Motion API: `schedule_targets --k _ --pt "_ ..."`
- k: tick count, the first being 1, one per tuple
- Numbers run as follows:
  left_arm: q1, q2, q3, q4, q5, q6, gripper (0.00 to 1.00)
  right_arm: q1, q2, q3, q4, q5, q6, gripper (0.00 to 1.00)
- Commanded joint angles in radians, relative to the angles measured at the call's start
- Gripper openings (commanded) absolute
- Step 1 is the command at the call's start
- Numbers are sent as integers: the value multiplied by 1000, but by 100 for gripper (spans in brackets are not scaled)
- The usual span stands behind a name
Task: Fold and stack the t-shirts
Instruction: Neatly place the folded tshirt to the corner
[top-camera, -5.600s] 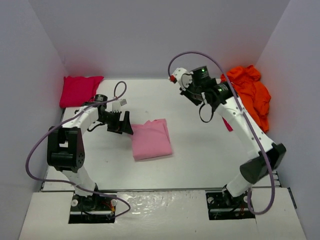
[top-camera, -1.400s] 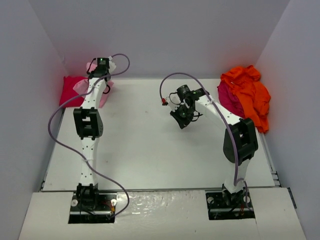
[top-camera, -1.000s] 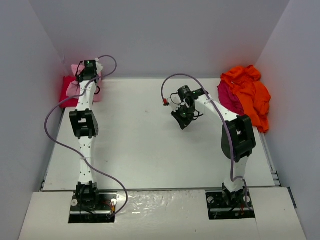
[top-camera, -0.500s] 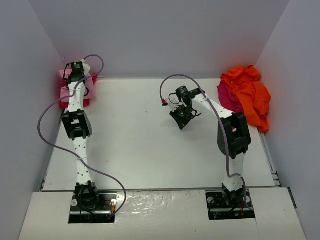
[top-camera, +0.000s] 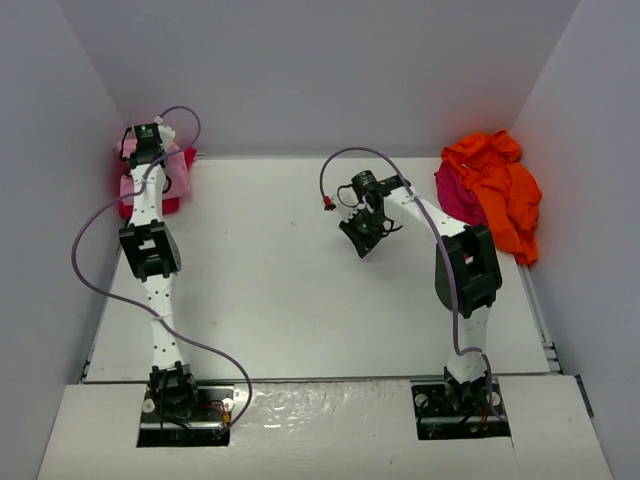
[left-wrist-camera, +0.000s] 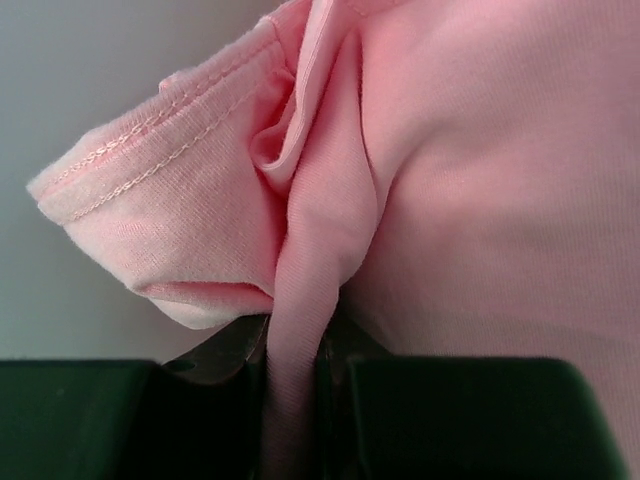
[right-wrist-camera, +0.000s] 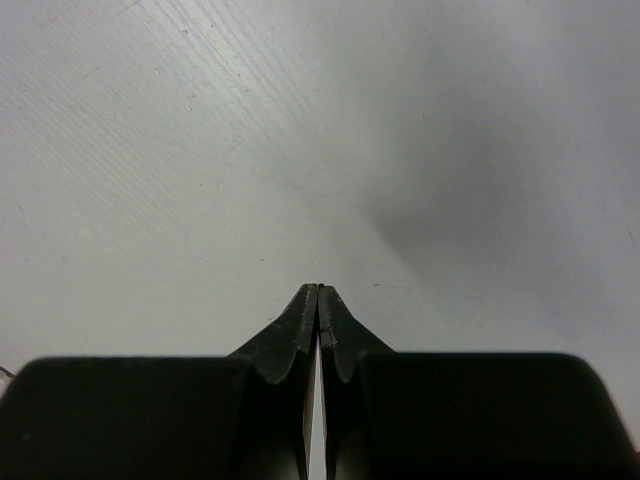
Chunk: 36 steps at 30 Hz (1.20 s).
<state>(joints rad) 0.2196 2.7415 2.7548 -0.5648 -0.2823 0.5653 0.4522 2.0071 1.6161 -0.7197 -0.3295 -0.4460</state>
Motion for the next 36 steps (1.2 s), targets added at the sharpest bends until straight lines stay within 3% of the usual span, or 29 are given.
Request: schedule_targets --k 1,18,21,24,25,27,29,31,36 --pt "39 -51 66 60 -33 15 0 -1 -44 21 -26 0 4 0" --pt "80 -24 66 96 52 54 0 -1 17 42 -34 4 10 0" --pt "68 -17 67 104 78 64 7 -1 35 47 -37 6 10 0" --pt "44 -8 61 135 76 70 20 -1 47 60 -45 6 9 0" --pt "37 -5 67 141 79 65 32 -1 52 61 -46 7 9 0" --pt "15 -7 74 134 100 50 72 -1 54 58 -47 11 8 0" --pt "-14 -23 63 146 103 32 92 0 52 53 -46 11 5 0" --pt "-27 -59 59 148 113 -7 97 -3 43 49 -45 8 1 0" --pt "-40 -176 39 112 159 -90 97 -6 12 33 -38 -2 -7 0"
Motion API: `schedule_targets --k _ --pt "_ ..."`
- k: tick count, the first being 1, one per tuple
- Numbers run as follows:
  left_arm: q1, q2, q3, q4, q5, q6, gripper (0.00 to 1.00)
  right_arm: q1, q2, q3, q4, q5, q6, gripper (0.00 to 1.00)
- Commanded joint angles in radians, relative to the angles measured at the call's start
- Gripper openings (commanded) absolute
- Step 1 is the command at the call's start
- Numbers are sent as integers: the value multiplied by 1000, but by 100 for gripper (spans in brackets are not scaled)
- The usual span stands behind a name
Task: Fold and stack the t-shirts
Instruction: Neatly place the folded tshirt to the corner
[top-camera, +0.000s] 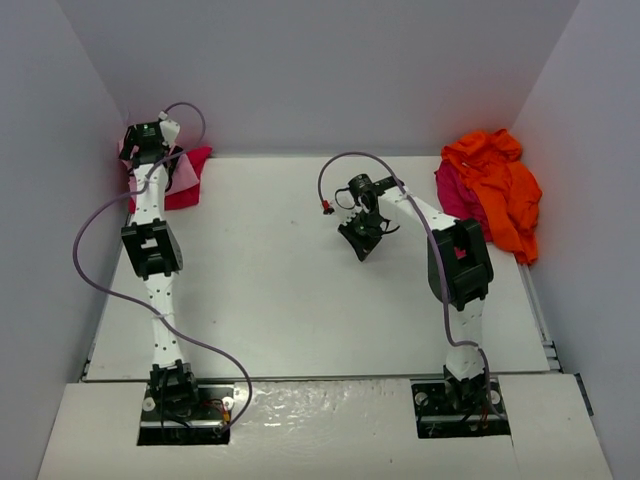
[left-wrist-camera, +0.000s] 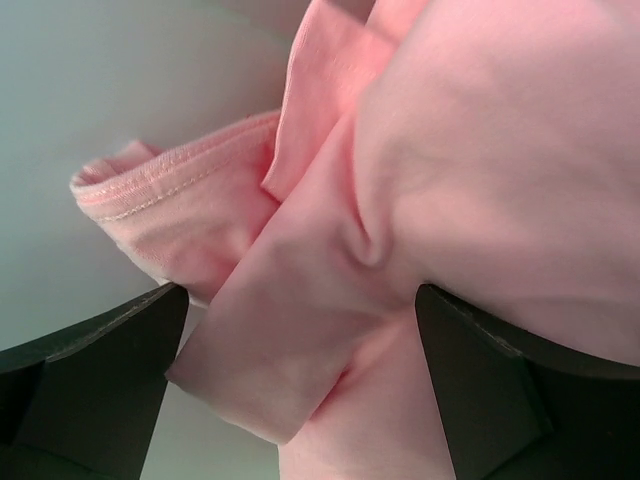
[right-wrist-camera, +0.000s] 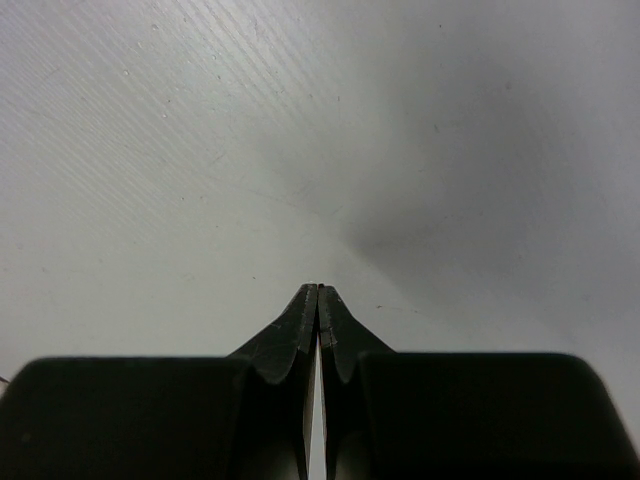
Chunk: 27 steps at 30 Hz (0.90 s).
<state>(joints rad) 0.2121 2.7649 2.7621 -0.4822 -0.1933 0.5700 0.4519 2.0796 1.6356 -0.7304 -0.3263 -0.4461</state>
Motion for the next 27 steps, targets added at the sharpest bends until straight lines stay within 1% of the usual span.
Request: schedule_targets --k 1,7,10,12,14,16,18,21,22,24,26,27 --pt "-33 -202 33 18 73 -97 97 -5 -66 12 -27 -5 -6 0" --pt "-12 -327 -4 -34 52 -107 97 -5 -136 -8 -19 -23 -6 0" --pt "-2 -371 -11 -77 83 -128 97 -5 -177 -31 -12 -24 -6 0" --pt "-20 -390 -23 -128 113 -129 97 -5 -194 -34 -9 -26 -6 0" --pt "-34 -408 -50 -139 130 -141 97 -5 -196 -36 -7 -27 -5 0" --pt "-90 -410 -65 -206 169 -154 97 -4 -202 -37 -7 -29 -4 0" --pt "-124 -387 -49 -255 210 -168 95 -4 -205 -38 -9 -30 -3 0" --pt "-161 -346 2 -323 273 -209 85 -4 -216 -42 -9 -23 -3 0" --pt "-168 -333 11 -329 306 -234 79 -4 -218 -44 -8 -21 -3 0" --pt "-175 -309 23 -335 373 -280 63 -5 -223 -49 -9 -16 -6 0" --pt "-184 -291 30 -328 392 -313 40 -5 -228 -55 -8 -19 -8 0" --pt "-189 -280 30 -328 391 -321 34 -5 -228 -58 -7 -19 -8 0"
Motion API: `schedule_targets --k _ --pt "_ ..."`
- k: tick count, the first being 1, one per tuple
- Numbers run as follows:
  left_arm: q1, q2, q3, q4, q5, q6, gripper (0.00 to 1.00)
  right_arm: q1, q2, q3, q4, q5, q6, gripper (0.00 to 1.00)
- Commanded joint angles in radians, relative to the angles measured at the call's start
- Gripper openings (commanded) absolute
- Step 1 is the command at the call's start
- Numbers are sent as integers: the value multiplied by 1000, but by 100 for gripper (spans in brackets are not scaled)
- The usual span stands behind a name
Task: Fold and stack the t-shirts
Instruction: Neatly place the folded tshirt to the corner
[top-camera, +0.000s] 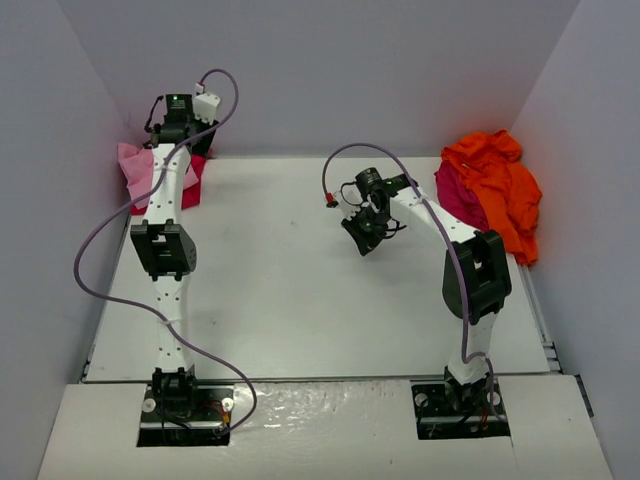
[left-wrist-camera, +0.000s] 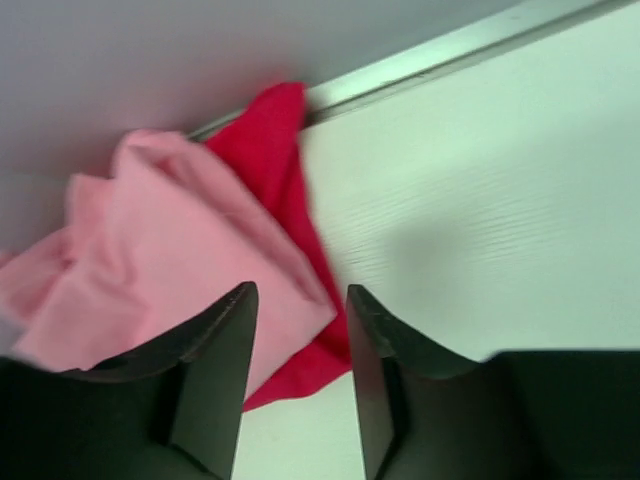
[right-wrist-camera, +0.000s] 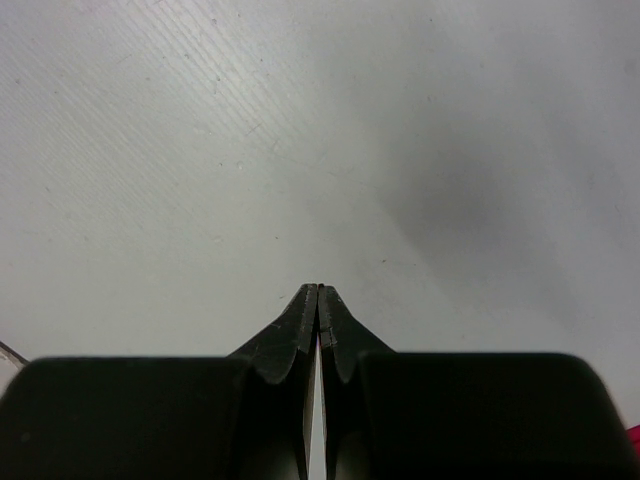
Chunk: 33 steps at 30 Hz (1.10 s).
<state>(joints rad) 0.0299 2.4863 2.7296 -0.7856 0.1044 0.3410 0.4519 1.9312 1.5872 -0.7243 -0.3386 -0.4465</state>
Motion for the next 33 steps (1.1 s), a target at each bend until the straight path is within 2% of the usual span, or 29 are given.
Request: schedule_targets --k 1,9,20,33 --pt "-10 11 65 -20 97 -97 28 -4 -80 -12 -14 -7 -8 0" --pt "-2 134 104 8 106 -127 0 -10 -78 -29 -12 -5 -14 0" --pt "63 195 76 -7 139 -165 0 -13 -52 -15 -12 -16 -17 0" --pt "136 125 61 -56 90 -134 0 -13 -69 -29 -10 -25 -23 0"
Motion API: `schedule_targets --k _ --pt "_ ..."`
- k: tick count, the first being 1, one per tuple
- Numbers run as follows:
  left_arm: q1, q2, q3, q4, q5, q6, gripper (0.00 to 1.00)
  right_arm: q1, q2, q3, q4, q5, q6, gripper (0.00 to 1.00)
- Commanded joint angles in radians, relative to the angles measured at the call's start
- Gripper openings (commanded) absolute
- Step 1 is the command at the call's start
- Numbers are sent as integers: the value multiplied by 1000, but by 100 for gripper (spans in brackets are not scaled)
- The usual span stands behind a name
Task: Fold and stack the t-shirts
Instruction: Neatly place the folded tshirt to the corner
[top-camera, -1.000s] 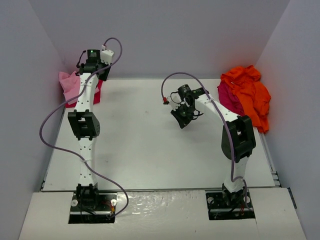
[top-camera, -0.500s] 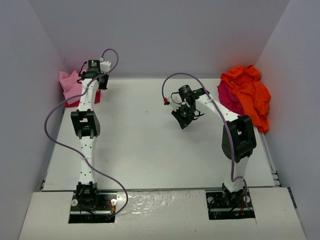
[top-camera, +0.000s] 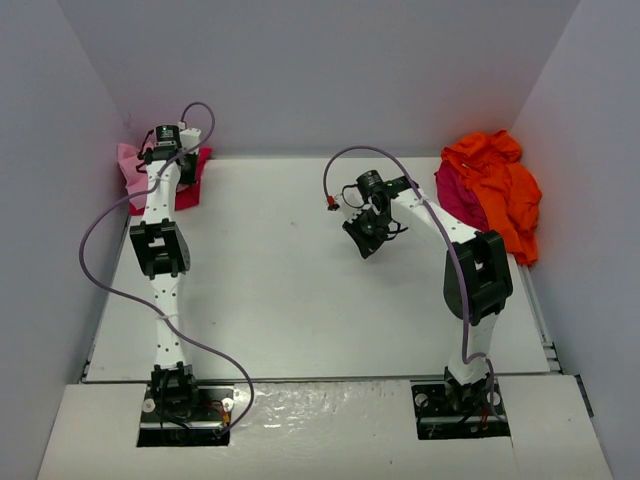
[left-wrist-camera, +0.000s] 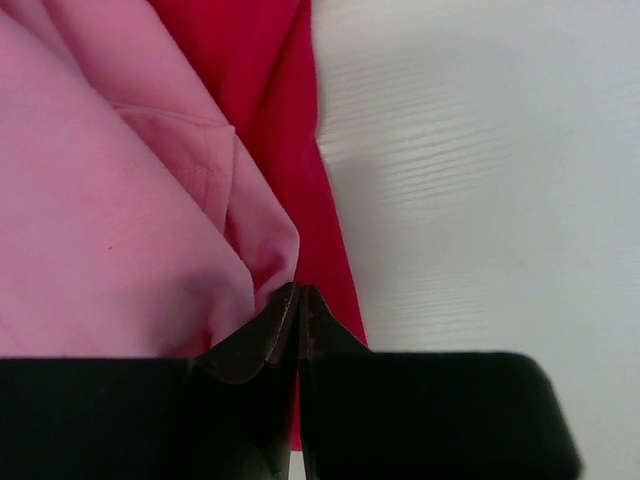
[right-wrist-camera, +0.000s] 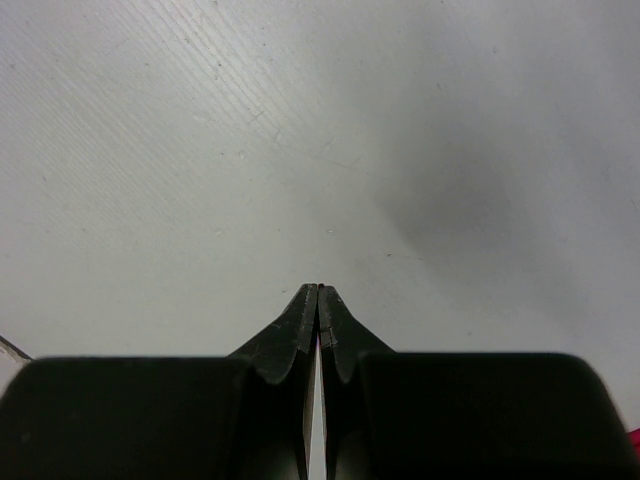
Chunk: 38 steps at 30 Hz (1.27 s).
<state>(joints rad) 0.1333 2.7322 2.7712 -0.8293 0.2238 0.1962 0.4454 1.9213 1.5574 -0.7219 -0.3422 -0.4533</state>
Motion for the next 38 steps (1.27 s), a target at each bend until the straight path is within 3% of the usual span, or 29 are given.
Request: schedule_targets --k 1,6,9,12,19,20,21,22,24,28,34,38 --pt "33 -127 20 -29 -36 29 0 -6 -59 3 -11 -23 -16 0" --pt "46 -150 3 -63 -113 67 0 -5 -67 -2 -10 -33 -16 0" --pt "82 -204 -39 -81 9 57 0 -5 -75 -14 -8 -32 -19 0" --pt "84 -280 -103 -24 -3 51 0 -5 -76 -13 -7 -34 -16 0" --pt "83 -379 -74 -106 56 70 2 -7 -107 -15 12 10 -13 1" --pt "83 -423 -94 -112 95 63 15 -8 -115 -11 18 30 -11 7" --pt "83 -458 -135 -90 146 50 46 -10 -120 -5 21 47 -7 13" --pt "81 -502 -232 -60 168 22 58 -15 -130 8 23 62 -7 19" --pt "74 -656 -388 84 191 -8 67 -31 -139 30 30 107 5 29" --pt "75 -913 -744 293 191 -81 82 -57 -175 46 41 145 17 38" --pt "91 -1092 -976 359 180 -121 84 -103 -249 -25 143 146 36 43" --pt "93 -1323 -1312 559 87 -100 86 -158 -290 -104 207 175 42 41"
